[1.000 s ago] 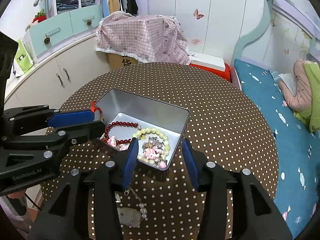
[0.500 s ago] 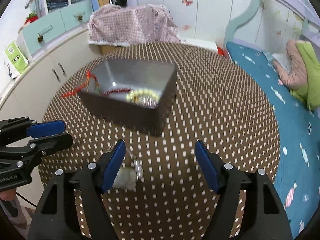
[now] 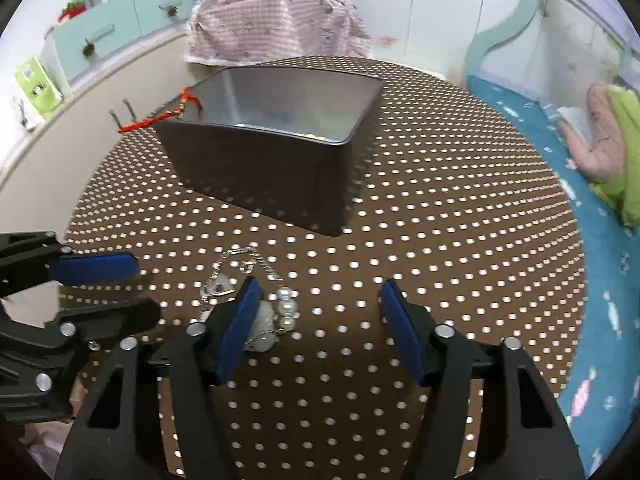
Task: Organize jewelry
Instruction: 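Grasp the pearl chain with the right tool near the white jade pendant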
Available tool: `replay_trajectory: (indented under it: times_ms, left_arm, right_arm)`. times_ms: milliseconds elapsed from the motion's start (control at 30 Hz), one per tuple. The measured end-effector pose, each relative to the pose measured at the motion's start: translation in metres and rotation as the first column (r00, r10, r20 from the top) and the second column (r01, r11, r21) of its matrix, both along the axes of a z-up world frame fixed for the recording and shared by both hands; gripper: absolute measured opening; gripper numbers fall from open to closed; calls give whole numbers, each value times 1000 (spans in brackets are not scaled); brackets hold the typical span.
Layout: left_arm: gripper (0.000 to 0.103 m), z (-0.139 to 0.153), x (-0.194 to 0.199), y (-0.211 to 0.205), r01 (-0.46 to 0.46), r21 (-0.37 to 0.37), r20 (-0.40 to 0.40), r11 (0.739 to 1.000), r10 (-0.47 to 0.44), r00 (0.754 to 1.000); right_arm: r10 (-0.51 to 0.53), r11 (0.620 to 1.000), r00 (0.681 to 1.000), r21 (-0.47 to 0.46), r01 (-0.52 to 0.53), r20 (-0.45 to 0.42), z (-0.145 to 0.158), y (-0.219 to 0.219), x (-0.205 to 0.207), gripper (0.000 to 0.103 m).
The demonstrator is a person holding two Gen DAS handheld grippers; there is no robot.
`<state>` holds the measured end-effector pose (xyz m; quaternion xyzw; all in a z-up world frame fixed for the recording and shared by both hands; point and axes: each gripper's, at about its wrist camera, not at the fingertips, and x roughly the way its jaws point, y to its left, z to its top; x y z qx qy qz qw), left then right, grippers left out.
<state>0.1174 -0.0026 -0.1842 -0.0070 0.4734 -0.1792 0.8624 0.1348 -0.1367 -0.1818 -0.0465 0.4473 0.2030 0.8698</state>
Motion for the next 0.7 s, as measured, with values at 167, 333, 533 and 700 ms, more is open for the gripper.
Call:
replay_trajectory:
  times_ms: [167, 333, 533, 700]
  left_arm:
    - [40, 1, -2, 3, -7, -2, 2, 1000, 7, 1000]
    - [40, -2, -1, 4, -10, -3, -11, 1000, 10, 1000]
    - [40, -1, 10, 2, -3, -3, -18, 1000, 3, 1000]
    - [40, -2, 13, 5, -9, -10, -22, 1000, 8, 1000]
  right_arm:
    - [-10, 999, 1000, 34, 11, -22, 1, -6, 2, 42]
    - [-50, 999, 998, 15, 50, -30, 4, -8, 5, 41]
    - [-41, 999, 999, -14, 41, -35, 5, -7, 10, 41]
    - [-62, 998, 998, -1, 62, -22, 11, -12, 12, 41]
